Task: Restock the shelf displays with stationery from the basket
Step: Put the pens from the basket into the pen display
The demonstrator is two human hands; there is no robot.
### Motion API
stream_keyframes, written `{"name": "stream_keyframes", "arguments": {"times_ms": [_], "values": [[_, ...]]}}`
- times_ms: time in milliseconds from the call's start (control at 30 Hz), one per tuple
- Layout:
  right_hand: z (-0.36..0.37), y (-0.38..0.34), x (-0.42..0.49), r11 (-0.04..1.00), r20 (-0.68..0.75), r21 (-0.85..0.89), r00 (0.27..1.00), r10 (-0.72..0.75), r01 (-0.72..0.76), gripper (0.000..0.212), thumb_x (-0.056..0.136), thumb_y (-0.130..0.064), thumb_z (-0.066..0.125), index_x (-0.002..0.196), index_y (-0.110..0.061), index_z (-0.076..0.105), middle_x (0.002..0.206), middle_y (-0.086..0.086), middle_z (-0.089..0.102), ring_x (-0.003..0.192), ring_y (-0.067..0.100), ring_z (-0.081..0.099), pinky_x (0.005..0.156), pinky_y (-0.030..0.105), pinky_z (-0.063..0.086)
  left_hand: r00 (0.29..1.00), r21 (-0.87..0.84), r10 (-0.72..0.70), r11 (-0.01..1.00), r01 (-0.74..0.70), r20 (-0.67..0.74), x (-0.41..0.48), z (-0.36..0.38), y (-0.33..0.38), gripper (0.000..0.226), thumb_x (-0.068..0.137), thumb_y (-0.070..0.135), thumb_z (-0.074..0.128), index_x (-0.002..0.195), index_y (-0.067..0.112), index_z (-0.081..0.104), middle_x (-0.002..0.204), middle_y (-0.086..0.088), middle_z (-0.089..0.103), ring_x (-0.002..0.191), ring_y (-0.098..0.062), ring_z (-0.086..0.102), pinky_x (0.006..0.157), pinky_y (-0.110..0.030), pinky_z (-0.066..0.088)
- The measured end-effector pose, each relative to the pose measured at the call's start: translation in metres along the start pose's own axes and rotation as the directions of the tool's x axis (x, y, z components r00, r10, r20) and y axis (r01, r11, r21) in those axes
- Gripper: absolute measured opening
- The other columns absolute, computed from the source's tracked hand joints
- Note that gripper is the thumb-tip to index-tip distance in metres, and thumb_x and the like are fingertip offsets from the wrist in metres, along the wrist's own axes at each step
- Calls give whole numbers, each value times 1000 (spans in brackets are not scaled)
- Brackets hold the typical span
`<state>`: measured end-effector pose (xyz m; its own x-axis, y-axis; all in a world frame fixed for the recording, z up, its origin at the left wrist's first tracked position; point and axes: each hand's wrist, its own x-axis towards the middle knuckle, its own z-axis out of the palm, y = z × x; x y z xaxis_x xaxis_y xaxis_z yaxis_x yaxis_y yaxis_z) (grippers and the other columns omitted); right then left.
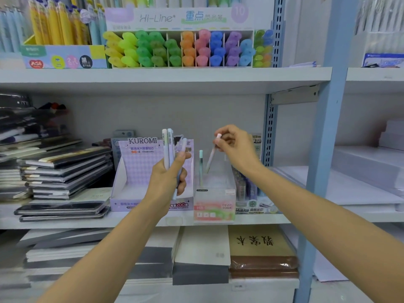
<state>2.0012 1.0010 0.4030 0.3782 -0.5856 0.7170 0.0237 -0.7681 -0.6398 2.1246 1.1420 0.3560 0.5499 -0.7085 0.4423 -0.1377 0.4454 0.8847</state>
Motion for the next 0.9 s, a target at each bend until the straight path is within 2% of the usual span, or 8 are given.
{"name": "stream_keyframes", "arguments": {"times_ms": [200,333,467,633,733,800,900], "values": [[14,16,0,979,111,-191,992,-52,73,7,89,-7,65,96,-9,66,82,7,73,78,18,70,82,39,56,1000,24,-4,1000,4,19,1,-5,-4,23,96,39,55,103,25,71,52,5,41,41,-12,32,37,-22,29],[9,18,6,980,137,-186,989,-47,73,6,89,-7,64,95,-6,65,81,7,75,77,15,71,82,40,57,1000,22,-10,1000,10,21,4,-8,-7,22,95,39,56,104,26,72,52,5,41,41,-13,31,38,-23,28],[10,17,7,990,148,-134,989,-27,48,7,90,-4,63,96,-3,65,84,13,74,79,21,72,79,40,59,999,5,-30,1000,30,25,7,-9,-11,20,96,34,55,104,27,72,54,3,43,43,-14,31,39,-24,29],[14,14,13,977,234,-197,971,-36,83,11,90,-4,62,100,0,61,78,14,73,73,20,71,83,43,55,998,-6,-36,999,36,54,7,-11,-15,19,95,29,58,106,27,73,57,1,45,42,-13,33,37,-23,30],[17,15,13,970,220,-227,975,-31,82,18,89,-6,64,104,-9,54,74,8,72,70,21,70,79,45,56,998,2,-22,1000,22,64,8,-11,-15,20,92,28,63,110,24,71,57,1,45,41,-13,32,37,-22,31],[21,17,12,970,187,-227,982,-43,85,15,88,-6,65,96,-12,53,74,7,70,70,22,69,75,45,56,998,-3,-22,1000,22,59,8,-11,-15,20,90,28,65,109,22,71,57,2,46,41,-13,33,37,-21,31],[24,24,13,909,130,-389,985,-109,152,5,87,-10,66,90,-11,62,84,4,68,78,20,64,77,40,53,998,2,-25,1000,25,51,8,-11,-16,24,89,28,67,111,19,70,56,2,47,41,-12,33,37,-20,32]]}}
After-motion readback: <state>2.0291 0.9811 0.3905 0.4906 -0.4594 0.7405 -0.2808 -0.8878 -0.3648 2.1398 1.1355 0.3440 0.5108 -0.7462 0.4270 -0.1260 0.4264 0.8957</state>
